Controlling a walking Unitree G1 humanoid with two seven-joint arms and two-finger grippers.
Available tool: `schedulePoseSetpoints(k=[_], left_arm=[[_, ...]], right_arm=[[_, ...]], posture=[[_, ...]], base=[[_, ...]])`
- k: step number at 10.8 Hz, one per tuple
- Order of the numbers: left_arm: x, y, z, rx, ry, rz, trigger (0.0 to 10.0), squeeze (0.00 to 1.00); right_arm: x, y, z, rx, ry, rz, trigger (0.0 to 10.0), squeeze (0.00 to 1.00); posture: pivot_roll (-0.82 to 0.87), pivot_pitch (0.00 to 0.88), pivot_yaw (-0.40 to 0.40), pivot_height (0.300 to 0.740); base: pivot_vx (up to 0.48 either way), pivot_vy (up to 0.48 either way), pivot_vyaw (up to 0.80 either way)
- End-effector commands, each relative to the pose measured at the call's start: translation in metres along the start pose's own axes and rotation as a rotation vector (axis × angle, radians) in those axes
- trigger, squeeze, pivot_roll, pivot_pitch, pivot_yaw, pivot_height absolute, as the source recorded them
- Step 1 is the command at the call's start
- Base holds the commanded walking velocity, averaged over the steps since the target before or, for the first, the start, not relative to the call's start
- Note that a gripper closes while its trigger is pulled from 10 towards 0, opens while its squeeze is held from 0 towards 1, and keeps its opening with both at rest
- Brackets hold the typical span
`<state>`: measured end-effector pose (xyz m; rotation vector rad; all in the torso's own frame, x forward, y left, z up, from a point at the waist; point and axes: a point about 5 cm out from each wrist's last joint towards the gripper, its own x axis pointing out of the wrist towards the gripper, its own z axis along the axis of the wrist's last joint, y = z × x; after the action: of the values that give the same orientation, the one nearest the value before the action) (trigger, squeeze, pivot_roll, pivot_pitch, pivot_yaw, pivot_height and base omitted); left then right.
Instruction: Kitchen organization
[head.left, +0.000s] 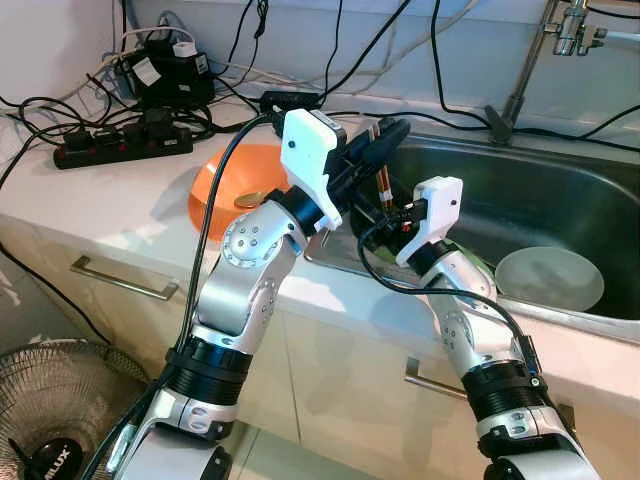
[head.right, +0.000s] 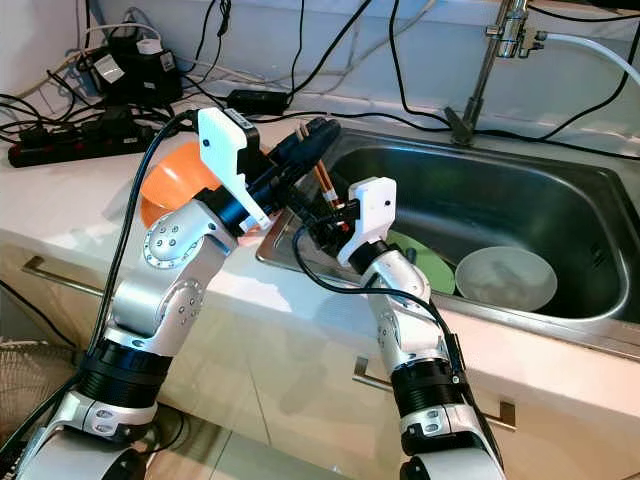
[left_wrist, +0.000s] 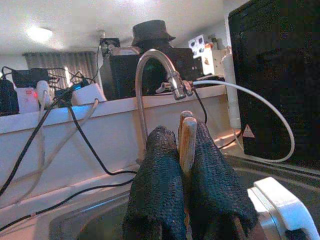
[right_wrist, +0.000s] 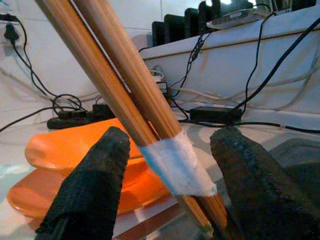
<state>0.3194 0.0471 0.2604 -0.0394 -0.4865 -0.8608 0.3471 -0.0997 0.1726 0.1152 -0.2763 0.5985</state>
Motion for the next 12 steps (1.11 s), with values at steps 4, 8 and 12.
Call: schedulePoseSetpoints(k=[4, 8, 12], left_arm=[[0.0004, -0.0066, -0.0027, -0.015, 0.019, -0.029, 10.0, 0.00], [0.0002, -0.0064, -0.0034, -0.025, 0.020, -0.023, 10.0, 0.00], [0.0002, -0.0051, -0.0038, -0.010, 0.022, -0.005, 10.0, 0.00]], right_arm=[[0.0039, 0.0037, -0.0012, 0.003, 0.001, 0.000, 0.0, 0.00], [0.0041, 0.0005, -0.0025, -0.001, 0.007, -0.020, 0.0, 0.00], [0.0049, 0.0001, -0.0030, -0.004, 0.006, -0.027, 0.0, 0.00]], posture=[[0.18, 0.000, 0.046, 0.740], [0.18, 0.000, 0.047, 0.740], [0.19, 0.000, 0.047, 0.740]], base=[[0.000, 0.000, 0.00], [0.000, 0.000, 0.00], [0.000, 0.000, 0.00]])
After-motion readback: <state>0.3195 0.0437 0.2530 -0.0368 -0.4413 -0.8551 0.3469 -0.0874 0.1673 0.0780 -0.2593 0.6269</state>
